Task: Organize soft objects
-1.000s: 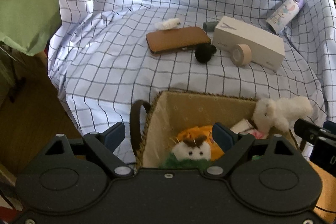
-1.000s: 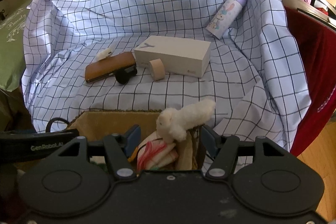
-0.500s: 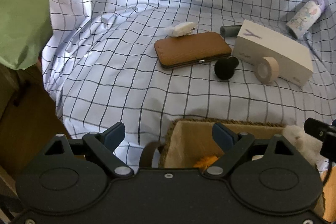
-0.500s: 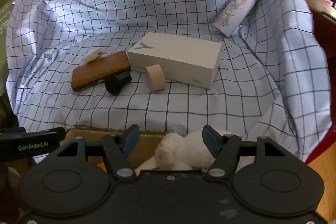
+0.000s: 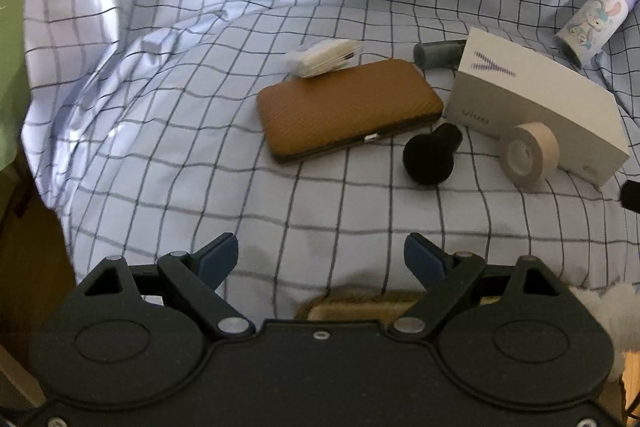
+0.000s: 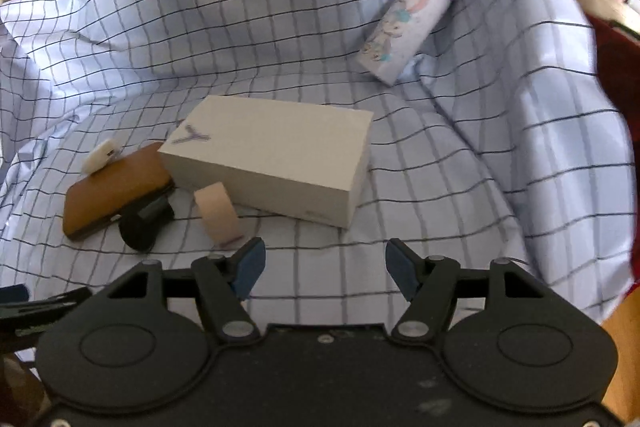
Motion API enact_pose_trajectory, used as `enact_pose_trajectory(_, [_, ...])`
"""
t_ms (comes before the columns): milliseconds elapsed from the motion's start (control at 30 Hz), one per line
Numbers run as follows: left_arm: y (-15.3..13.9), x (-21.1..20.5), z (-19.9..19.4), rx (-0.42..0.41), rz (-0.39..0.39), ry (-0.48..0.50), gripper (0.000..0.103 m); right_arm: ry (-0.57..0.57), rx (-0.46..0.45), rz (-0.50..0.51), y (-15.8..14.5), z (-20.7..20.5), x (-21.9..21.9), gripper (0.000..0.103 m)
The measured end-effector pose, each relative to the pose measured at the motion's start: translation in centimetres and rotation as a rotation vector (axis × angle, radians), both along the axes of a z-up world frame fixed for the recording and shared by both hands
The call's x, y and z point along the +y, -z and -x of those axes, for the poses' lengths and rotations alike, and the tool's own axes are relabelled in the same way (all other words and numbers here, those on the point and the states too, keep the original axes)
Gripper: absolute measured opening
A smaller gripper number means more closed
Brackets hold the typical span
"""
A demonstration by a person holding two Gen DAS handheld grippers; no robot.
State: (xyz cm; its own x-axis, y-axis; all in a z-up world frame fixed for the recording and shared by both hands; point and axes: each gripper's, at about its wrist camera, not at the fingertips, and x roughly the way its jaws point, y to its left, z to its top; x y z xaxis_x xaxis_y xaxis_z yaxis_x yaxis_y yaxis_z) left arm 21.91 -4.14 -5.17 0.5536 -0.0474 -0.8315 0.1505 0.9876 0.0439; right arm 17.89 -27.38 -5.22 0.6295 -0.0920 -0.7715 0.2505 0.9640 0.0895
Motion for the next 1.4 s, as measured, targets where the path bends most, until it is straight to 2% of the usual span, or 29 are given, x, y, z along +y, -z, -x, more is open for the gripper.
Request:
enact_pose_trajectory(300, [1.1,-0.4,-1.4,0.025,-0.025,0.007,0.087,0.008,0.028,0.079,1.6,-4.6,1.9,0.066])
enact_pose_trajectory(600, [1.7,0.9,-1.9,0.056,-0.013,-0.035,0.087,-0.101,0.041,0.041,3.0,-5.3,4.6,0.066])
enact_pose_trajectory(767, [1.7,1.2,-1.9,0.056,-0.012,-0.044,0.087,-0.123,0.026,-0.01,2.8,-5.3,5.1,0.066])
enact_pose_trajectory(867, [1.8,1.4,-2.0,0.06,-0.004,-0.047,0.087,-0.104,0.019,-0.05,2.7,-5.4,4.8,0.066])
enact_pose_trajectory(1167, [1.8,1.9,-2.0,0.068,0.015,-0.062,0.087,0.016,-0.07,-0.077,1.3,-6.3,4.2,0.066])
enact_pose_trajectory(1400, [1.6,1.9,-1.7,0.059,0.025,-0.06,0.087,0.024,0.029,-0.013,3.2,-6.8,4.9,0.067])
